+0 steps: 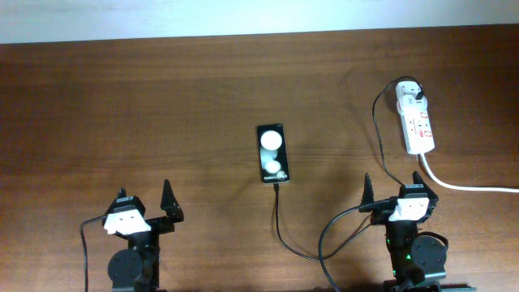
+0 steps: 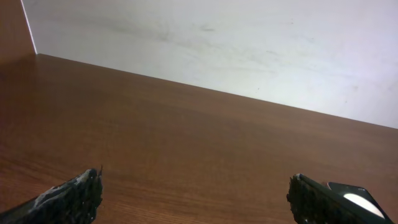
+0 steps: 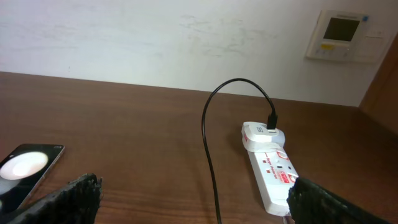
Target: Plug charger to phone and switch on socket
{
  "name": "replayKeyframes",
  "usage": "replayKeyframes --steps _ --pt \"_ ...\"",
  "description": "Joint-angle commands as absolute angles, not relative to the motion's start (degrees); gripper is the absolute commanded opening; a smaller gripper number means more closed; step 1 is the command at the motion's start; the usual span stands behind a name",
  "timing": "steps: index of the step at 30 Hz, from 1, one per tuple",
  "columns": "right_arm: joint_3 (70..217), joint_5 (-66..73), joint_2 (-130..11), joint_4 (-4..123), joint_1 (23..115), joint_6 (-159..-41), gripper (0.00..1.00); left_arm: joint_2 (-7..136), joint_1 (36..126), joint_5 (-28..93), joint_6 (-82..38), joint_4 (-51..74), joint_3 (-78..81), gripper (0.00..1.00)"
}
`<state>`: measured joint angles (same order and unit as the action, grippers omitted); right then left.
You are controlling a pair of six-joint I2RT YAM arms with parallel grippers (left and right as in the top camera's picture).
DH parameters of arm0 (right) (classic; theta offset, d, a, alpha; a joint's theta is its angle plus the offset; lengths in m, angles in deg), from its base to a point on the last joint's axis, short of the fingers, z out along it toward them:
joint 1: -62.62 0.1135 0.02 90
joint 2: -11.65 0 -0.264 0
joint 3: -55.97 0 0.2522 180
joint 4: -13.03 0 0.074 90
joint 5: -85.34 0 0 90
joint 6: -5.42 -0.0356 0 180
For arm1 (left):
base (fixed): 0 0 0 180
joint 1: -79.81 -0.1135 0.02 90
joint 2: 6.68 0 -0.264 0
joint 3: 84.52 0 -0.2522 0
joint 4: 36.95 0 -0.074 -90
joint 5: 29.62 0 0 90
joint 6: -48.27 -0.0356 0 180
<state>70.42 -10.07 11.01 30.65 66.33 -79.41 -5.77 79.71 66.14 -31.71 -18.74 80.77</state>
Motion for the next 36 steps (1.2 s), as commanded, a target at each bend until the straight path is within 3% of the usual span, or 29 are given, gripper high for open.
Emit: replayKeyframes --steps 1,6,9,36 --pt "70.0 -9.2 11.4 31.2 65.8 -79.0 0.99 -6.0 79.5 65.7 -32.8 -18.9 81.1 0.99" --pt "70.0 -9.2 11.4 31.1 64.5 -79.0 0.98 -6.0 79.5 66.4 -33.4 -19.0 81.1 0.99" --pt "70.0 -9.2 11.4 31.1 64.5 -79.0 0.99 -6.0 79.5 60.5 -48.3 -18.4 81.1 0.99" --pt "70.0 -9.2 11.3 31.1 64.5 -79.0 0.99 -6.0 79.5 60.5 -48.3 -18.4 81.1 0.99"
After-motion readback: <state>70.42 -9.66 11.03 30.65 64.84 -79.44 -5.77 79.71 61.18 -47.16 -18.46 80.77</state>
